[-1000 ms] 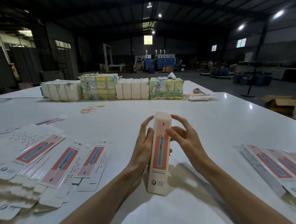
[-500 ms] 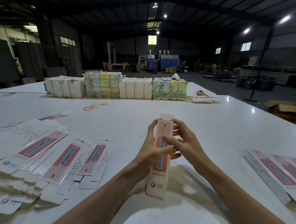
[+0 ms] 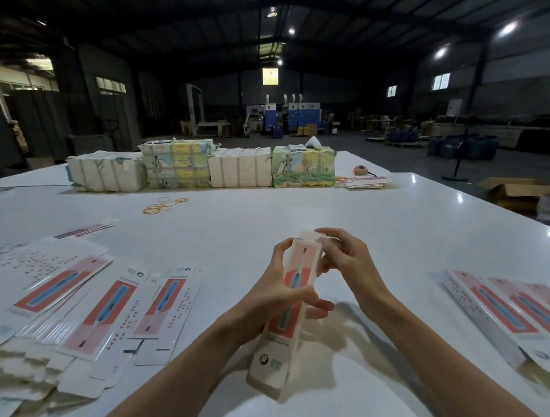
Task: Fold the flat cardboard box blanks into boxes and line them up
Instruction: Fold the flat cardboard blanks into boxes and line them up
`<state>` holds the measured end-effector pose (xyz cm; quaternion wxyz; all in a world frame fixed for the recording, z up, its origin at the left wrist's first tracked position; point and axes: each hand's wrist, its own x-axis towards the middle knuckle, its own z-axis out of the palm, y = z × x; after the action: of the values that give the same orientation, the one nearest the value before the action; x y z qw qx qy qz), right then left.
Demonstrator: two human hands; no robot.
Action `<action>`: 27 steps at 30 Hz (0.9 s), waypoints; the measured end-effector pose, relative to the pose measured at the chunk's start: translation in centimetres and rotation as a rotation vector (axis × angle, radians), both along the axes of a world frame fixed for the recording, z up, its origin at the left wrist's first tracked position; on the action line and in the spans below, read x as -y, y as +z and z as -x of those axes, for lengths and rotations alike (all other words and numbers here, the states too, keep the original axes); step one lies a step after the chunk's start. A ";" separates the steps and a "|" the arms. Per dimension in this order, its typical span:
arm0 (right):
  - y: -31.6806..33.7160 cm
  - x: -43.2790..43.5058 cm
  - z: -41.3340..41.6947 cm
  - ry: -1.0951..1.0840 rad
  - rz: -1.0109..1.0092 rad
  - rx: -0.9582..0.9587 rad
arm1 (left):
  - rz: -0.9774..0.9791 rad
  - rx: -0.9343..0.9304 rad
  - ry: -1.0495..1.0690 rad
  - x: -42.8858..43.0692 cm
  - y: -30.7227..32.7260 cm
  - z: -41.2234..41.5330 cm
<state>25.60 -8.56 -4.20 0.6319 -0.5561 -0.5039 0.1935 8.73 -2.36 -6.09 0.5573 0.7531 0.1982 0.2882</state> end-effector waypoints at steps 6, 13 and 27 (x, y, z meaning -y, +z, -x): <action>0.0 0.1 -0.2 -0.069 -0.061 0.211 | 0.017 -0.009 -0.040 0.0 -0.1 0.1; 0.6 0.6 -0.2 0.107 -0.094 0.037 | 0.029 0.018 -0.019 -0.4 -0.2 -0.1; 1.3 0.7 -0.4 0.185 0.050 -0.425 | -0.102 -0.045 -0.090 -0.8 -0.3 0.6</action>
<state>25.97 -9.29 -2.92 0.6895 -0.4697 -0.4034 0.3758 8.15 -1.60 -6.37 0.5259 0.7949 0.1617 0.2558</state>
